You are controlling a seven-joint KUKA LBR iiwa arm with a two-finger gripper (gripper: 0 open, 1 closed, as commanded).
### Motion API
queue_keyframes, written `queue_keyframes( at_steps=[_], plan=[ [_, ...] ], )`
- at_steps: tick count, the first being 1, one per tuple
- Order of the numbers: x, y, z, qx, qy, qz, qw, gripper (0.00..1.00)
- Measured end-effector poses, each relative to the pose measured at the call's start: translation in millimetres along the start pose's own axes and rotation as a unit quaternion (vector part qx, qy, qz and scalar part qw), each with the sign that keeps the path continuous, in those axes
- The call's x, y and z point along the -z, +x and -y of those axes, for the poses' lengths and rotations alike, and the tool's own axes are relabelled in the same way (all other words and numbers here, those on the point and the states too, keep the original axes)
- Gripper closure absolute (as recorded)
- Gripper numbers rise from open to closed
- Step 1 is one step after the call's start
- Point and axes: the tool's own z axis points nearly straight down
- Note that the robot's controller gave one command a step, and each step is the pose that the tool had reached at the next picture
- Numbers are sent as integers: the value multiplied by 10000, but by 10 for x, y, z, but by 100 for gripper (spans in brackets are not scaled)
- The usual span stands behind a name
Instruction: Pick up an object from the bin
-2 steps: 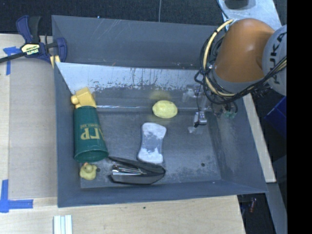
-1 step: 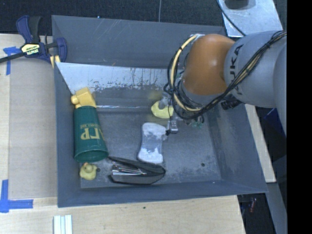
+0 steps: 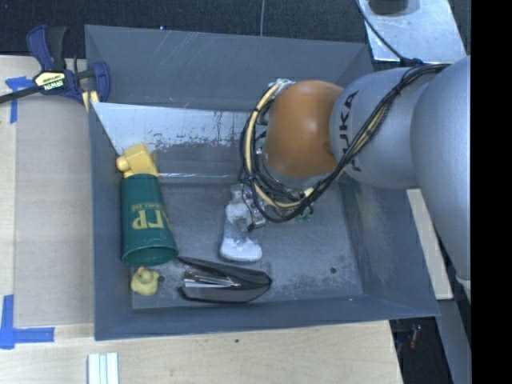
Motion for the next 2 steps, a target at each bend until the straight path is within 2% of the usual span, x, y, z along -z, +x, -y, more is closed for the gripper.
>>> queue_keyframes(
  at_steps=[1, 2],
  plan=[
    [0, 0, 0, 0, 0, 0, 10000, 100],
    [547, -60, 120, 92, -6, -19, 10000, 100]
  ],
)
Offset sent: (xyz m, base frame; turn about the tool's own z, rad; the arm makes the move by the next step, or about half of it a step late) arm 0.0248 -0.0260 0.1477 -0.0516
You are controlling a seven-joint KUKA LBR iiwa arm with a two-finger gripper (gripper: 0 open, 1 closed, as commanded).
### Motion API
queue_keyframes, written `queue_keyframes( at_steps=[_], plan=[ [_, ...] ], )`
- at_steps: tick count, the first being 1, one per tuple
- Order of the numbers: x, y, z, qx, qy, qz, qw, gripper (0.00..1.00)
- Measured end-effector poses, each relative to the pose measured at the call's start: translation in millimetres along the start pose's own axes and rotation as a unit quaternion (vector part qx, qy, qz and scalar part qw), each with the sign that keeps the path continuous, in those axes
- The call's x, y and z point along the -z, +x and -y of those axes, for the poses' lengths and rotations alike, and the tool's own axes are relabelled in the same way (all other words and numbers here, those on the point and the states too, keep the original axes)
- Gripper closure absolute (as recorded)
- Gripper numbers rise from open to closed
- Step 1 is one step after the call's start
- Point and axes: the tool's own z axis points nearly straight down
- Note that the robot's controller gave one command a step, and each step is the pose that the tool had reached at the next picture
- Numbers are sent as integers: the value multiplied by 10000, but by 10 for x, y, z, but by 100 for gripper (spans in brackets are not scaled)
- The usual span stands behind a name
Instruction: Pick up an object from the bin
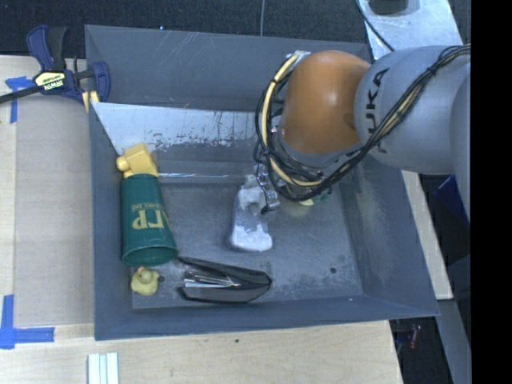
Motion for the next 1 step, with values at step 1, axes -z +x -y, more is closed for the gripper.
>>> queue_keyframes(
  at_steps=[1],
  plan=[
    [603, 3, -90, -167, -3, 0, 9999, 100]
  ],
)
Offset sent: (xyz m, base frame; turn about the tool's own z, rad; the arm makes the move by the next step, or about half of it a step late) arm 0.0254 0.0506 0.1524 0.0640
